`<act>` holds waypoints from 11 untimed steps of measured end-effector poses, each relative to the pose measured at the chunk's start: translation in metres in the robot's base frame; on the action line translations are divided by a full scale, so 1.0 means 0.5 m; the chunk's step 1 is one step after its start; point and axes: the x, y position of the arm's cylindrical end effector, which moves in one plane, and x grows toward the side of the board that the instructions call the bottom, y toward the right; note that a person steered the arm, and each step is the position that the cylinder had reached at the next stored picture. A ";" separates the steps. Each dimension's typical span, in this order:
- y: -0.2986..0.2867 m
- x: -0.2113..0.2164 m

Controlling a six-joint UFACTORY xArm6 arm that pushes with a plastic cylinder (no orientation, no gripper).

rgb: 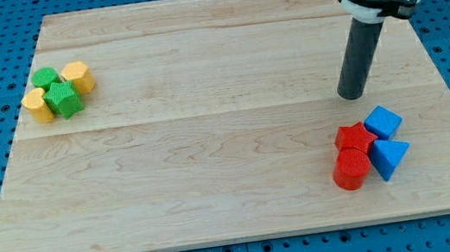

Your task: Place the blue cube at the center top of the board

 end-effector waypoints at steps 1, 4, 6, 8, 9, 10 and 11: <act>0.000 0.000; -0.372 0.012; -0.683 0.029; -0.683 0.002; -0.751 0.052; -0.938 0.061; -0.938 0.061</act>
